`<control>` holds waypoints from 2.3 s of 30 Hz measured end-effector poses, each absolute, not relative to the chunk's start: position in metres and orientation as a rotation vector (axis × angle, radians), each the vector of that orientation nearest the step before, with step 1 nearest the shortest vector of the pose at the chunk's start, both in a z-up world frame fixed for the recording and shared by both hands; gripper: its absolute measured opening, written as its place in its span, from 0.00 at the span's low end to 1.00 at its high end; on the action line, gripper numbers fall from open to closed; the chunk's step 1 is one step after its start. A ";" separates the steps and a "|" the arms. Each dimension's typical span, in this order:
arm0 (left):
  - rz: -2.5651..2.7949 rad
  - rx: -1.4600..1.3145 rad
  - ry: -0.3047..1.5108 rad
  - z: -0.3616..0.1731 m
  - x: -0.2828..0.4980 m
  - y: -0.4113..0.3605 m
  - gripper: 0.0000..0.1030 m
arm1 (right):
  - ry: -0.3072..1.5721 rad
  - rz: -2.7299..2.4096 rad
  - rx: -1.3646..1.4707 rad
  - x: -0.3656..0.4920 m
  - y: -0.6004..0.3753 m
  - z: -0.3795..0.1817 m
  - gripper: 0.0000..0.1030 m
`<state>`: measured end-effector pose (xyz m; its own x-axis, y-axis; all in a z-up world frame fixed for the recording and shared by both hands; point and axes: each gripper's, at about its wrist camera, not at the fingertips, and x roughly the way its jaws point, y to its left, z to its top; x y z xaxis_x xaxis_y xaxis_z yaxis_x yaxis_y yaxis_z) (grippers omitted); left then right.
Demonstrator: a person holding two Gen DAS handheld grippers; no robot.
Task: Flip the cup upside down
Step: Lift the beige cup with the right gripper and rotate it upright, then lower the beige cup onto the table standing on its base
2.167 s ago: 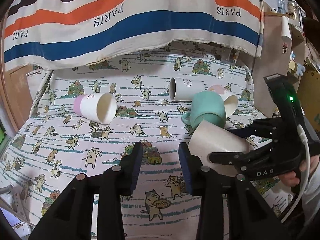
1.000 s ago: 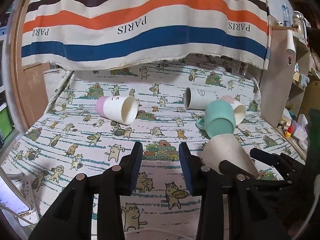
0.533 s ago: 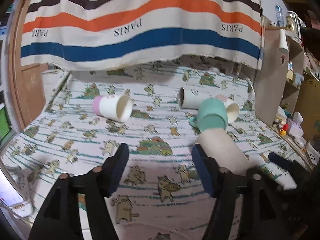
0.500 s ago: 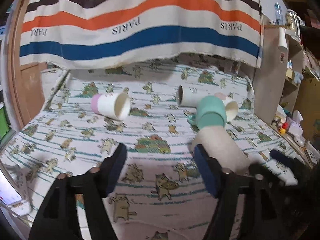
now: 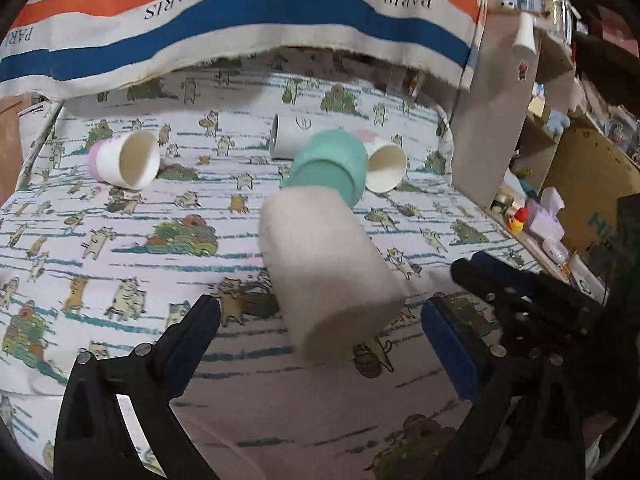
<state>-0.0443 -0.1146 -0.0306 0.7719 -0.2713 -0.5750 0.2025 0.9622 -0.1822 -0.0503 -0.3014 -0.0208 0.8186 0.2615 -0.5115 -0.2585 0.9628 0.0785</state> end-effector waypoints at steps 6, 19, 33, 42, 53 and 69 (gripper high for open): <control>-0.188 -0.101 0.669 -0.036 -0.035 -0.133 0.97 | 0.544 0.279 0.000 -0.044 -0.313 -0.022 0.29; -0.036 -0.089 0.666 -0.052 -0.030 -0.154 0.78 | 0.478 0.194 0.002 -0.043 -0.334 -0.016 0.30; -0.022 -0.038 0.604 -0.042 -0.043 -0.154 0.66 | 0.480 0.189 0.003 -0.041 -0.328 -0.018 0.46; -0.061 0.036 0.536 -0.003 -0.038 -0.137 0.64 | 0.476 0.200 -0.001 -0.041 -0.319 -0.015 0.46; -0.085 0.088 0.558 0.000 -0.018 -0.136 0.65 | 0.477 0.195 -0.010 -0.041 -0.317 -0.013 0.50; -0.087 0.094 0.422 0.019 -0.052 -0.100 0.99 | 0.373 0.195 -0.044 -0.057 -0.307 0.007 0.83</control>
